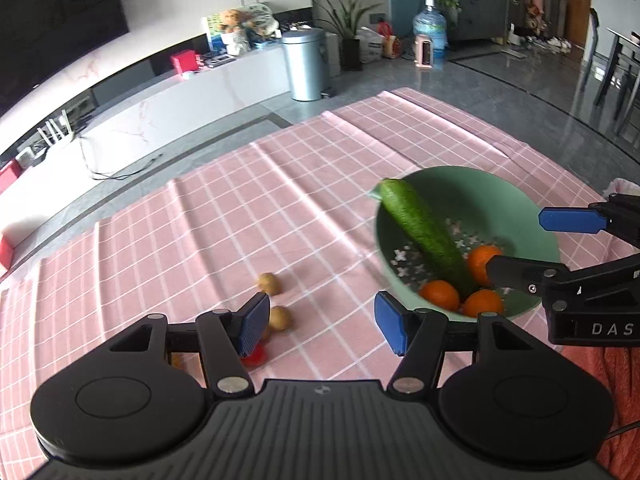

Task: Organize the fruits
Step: 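Grasp the yellow-green pear with the left tool while the right tool grasps an orange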

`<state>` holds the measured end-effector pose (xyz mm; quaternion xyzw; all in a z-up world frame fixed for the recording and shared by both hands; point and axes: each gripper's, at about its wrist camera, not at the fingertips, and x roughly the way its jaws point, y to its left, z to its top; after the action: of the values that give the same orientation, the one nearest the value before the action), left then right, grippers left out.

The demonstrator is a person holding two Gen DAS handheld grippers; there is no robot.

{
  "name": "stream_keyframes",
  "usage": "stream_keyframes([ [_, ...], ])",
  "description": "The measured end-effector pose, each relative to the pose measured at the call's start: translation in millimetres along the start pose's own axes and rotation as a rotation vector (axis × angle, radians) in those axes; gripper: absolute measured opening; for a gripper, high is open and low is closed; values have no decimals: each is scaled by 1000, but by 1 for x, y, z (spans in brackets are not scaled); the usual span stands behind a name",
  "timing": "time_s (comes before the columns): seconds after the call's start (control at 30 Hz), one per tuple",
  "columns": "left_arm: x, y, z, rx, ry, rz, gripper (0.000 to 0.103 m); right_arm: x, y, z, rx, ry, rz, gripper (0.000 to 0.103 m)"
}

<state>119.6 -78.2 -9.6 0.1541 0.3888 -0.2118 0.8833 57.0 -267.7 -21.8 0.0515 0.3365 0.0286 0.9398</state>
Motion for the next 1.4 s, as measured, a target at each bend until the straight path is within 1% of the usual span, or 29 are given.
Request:
stream_keyframes([
  [0.13, -13, 26, -13, -38, -7, 42, 71, -1, 22, 0, -17, -33, 29, 75],
  [0.23, -20, 49, -22, -107, -11, 53, 71, -1, 40, -1, -29, -64, 57, 75],
  [0.37, -23, 80, -36, -205, -6, 67, 72, 5, 63, 1, -40, -67, 121, 75],
  [0.53, -21, 110, -55, -316, 3, 77, 72, 19, 95, 1, -77, -38, 165, 75],
  [0.6, -19, 120, -61, -345, 5, 85, 72, 25, 107, 1, -82, -25, 176, 74],
  [0.63, -18, 125, -63, -361, 6, 90, 72, 29, 112, 2, -90, -19, 180, 71],
  [0.7, -15, 134, -68, -402, 11, 94, 72, 37, 121, 1, -109, -8, 186, 70],
  [0.77, -11, 142, -73, -440, 20, 99, 72, 45, 129, 0, -122, 5, 192, 66],
  [0.9, 2, 153, -83, -506, 42, 109, 72, 63, 140, -3, -139, 44, 201, 64],
  [0.97, 10, 158, -88, -543, 50, 113, 72, 74, 143, -3, -148, 68, 204, 58],
  [1.0, 14, 160, -89, -560, 50, 120, 72, 78, 144, -3, -152, 78, 208, 57],
  [1.07, 22, 164, -89, -577, 53, 138, 72, 88, 148, -4, -165, 92, 212, 57],
  [1.1, 25, 165, -89, -571, 52, 143, 73, 93, 149, -5, -171, 97, 215, 57],
  [1.2, 38, 166, -88, -527, 69, 137, 81, 106, 154, -6, -186, 110, 238, 57],
  [1.23, 41, 166, -89, -524, 72, 138, 81, 111, 158, -6, -196, 115, 243, 57],
  [1.3, 48, 170, -90, -526, 76, 141, 84, 119, 164, -7, -224, 118, 256, 57],
  [1.4, 54, 176, -93, -550, 77, 139, 84, 130, 175, -9, -277, 120, 271, 57],
])
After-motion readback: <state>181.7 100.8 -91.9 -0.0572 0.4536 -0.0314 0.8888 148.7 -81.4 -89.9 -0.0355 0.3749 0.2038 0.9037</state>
